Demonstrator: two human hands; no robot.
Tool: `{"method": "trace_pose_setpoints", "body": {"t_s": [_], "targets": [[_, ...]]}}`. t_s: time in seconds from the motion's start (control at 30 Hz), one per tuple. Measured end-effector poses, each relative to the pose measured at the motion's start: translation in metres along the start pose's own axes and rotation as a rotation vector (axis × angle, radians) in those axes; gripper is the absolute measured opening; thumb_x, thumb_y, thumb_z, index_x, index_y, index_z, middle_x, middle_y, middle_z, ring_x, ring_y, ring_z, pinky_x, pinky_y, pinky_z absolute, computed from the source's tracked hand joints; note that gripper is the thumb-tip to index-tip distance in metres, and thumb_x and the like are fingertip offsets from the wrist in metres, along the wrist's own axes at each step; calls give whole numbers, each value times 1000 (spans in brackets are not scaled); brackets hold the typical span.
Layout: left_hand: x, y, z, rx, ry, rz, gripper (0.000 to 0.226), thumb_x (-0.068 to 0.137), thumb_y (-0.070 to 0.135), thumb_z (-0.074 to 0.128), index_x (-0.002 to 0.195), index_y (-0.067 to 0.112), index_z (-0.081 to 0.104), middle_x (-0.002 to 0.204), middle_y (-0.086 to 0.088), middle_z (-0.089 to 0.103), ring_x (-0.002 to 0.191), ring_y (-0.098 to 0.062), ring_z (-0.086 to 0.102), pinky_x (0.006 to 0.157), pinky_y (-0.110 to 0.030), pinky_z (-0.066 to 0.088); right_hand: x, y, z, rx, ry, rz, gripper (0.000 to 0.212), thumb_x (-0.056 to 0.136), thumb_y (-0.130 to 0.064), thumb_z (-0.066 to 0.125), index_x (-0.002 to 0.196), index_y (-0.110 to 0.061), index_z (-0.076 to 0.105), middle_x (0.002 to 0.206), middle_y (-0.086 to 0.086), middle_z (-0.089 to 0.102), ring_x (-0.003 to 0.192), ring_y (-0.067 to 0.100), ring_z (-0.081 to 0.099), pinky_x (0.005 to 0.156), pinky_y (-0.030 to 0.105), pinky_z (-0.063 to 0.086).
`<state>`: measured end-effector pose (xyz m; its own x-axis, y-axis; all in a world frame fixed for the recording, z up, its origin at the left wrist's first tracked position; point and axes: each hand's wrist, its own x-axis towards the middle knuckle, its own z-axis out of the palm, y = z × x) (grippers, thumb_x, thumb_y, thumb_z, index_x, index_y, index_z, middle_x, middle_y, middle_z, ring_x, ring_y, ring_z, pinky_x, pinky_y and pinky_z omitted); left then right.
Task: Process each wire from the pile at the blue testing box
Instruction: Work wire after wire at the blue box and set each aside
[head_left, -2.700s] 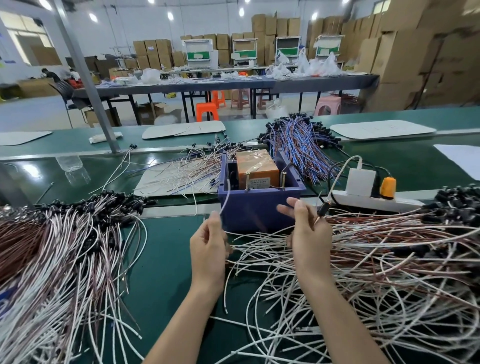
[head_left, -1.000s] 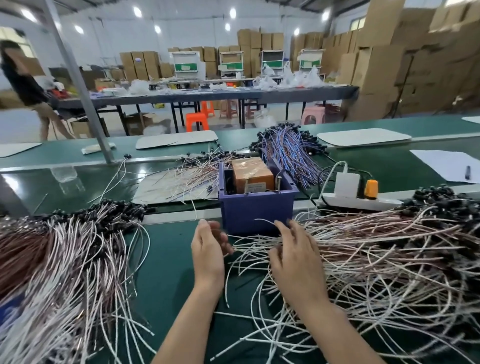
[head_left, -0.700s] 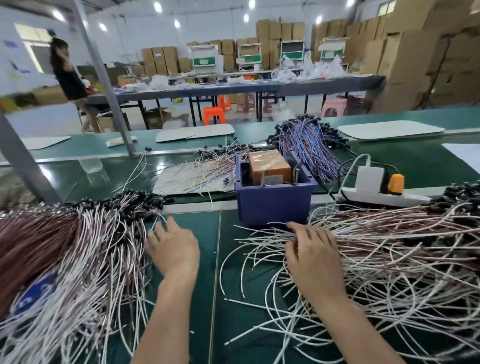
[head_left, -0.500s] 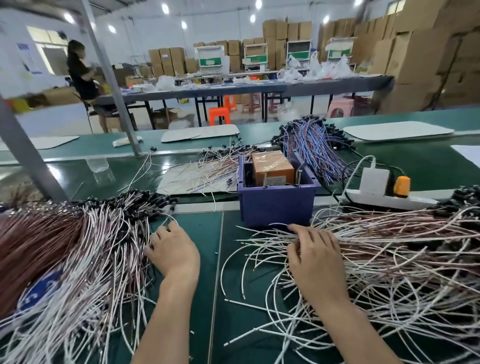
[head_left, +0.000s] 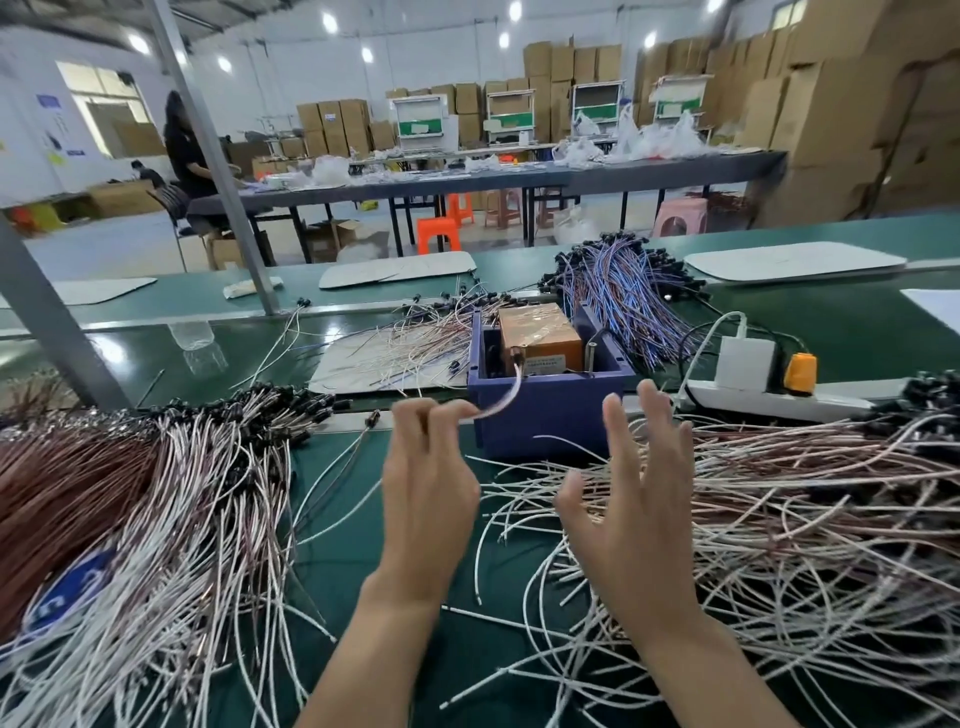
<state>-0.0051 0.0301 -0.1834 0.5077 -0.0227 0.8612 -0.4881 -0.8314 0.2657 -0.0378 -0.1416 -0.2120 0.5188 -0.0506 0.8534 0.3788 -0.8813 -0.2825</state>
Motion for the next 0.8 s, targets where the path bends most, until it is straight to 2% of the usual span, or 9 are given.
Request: {"method": "trace_pose_setpoints", "body": {"t_s": [0.1,0.2,0.27,0.33,0.4,0.47,0.57,0.67,0.8], "targets": [[-5,17,0,-58,-41,158,46,74,-7,46,113,18,49,107,-2,37,77,-16,45,63,-23,33,-1,-12,-4,-128,23,-246,69,106,-41,38,162,-15,7,165,13,18,156,27,5,126,52,0],[-11,25,2,-82,-36,264,39,77,7,45,113,21,51,109,-1,41,83,-22,52,75,-20,33,-7,-13,-3,29,-30,-230,56,105,-29,45,155,-8,31,136,10,62,136,17,47,122,35,24],[-14,27,7,-54,-14,311,33,86,5,49,115,22,53,110,-1,45,90,-21,51,85,-24,38,-6,-12,-8,158,-53,-102,46,103,-27,46,145,-7,49,99,0,74,83,5,62,84,11,44],[-14,27,11,6,34,297,24,97,10,53,120,18,54,112,-2,53,99,-20,52,95,-32,39,-6,-9,-13,231,-63,62,38,106,-34,38,136,-20,58,82,-10,72,54,4,57,52,10,40],[-14,27,11,-21,83,148,17,103,22,48,117,17,55,108,-2,60,100,-18,52,94,-34,39,-7,-4,-16,308,-82,220,32,107,-44,30,127,-36,54,60,-19,56,51,4,55,46,11,36],[-12,27,7,-160,66,-61,13,103,28,42,104,26,56,96,9,62,88,-10,52,82,-29,40,-7,0,-15,371,-120,319,29,107,-46,30,121,-40,54,58,-16,52,54,6,53,48,13,35],[-4,29,3,-683,-173,-656,43,105,43,34,77,25,62,73,3,70,64,-14,62,64,-29,45,-5,-1,-14,358,-162,364,36,106,-44,34,120,-29,64,59,-19,52,58,4,55,52,11,36],[6,21,5,-1153,-409,-1208,59,106,51,29,97,9,69,95,-15,77,82,-27,75,68,-35,56,-4,-5,-14,332,-206,329,31,107,-36,39,118,-27,67,61,-27,49,64,-7,57,57,4,37],[9,9,5,-1579,-322,-1374,43,102,41,45,125,7,59,120,-15,72,101,-25,73,73,-36,63,-5,-5,-12,334,-319,296,30,106,-35,41,117,-31,69,61,-30,54,63,-8,59,54,3,37]]}}
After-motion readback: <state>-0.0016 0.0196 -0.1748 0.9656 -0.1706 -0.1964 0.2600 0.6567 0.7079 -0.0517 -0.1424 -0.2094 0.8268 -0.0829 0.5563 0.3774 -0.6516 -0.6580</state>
